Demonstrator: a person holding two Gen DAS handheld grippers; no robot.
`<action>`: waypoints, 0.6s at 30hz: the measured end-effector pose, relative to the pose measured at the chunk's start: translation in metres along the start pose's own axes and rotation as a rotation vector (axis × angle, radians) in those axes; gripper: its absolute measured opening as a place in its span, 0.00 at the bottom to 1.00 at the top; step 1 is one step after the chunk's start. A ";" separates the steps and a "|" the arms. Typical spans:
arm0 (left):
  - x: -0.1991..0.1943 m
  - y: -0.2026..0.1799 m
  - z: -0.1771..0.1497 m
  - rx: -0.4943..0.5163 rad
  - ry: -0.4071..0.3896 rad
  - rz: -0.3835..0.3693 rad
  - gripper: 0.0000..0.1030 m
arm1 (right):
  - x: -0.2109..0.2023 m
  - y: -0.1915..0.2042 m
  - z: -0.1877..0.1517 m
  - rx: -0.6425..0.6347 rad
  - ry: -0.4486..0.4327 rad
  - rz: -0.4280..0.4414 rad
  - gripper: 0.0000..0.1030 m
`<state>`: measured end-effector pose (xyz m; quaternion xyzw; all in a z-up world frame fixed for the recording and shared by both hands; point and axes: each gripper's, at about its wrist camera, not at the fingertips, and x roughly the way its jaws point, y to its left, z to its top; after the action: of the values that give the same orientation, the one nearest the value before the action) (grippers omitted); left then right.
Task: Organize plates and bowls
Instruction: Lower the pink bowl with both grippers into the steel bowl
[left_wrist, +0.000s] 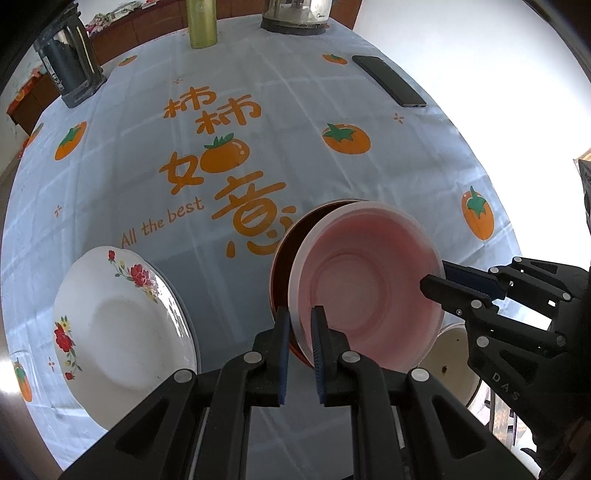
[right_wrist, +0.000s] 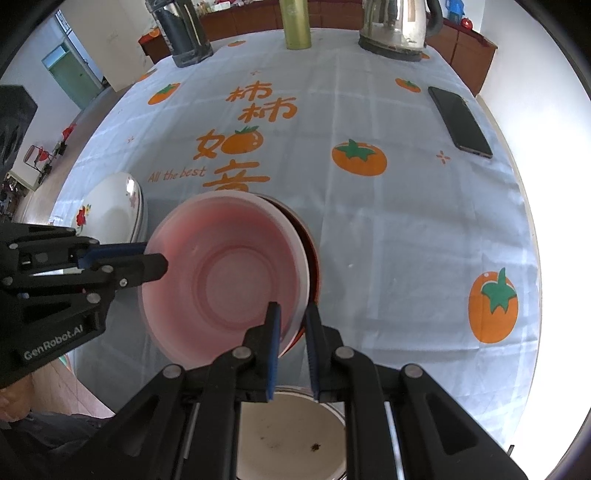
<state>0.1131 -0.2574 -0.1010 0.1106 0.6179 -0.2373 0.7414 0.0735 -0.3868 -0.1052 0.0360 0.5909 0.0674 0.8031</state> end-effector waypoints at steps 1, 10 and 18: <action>0.000 0.000 0.000 0.000 0.001 0.000 0.12 | 0.000 0.000 0.000 0.001 -0.001 0.000 0.14; 0.001 0.004 0.002 -0.015 -0.003 0.007 0.12 | 0.001 0.000 0.002 0.004 -0.008 0.009 0.14; 0.003 0.005 0.003 -0.022 0.001 0.010 0.12 | 0.003 -0.001 0.003 -0.001 -0.003 0.013 0.14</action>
<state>0.1183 -0.2548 -0.1038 0.1058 0.6200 -0.2268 0.7436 0.0773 -0.3867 -0.1076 0.0398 0.5894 0.0730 0.8036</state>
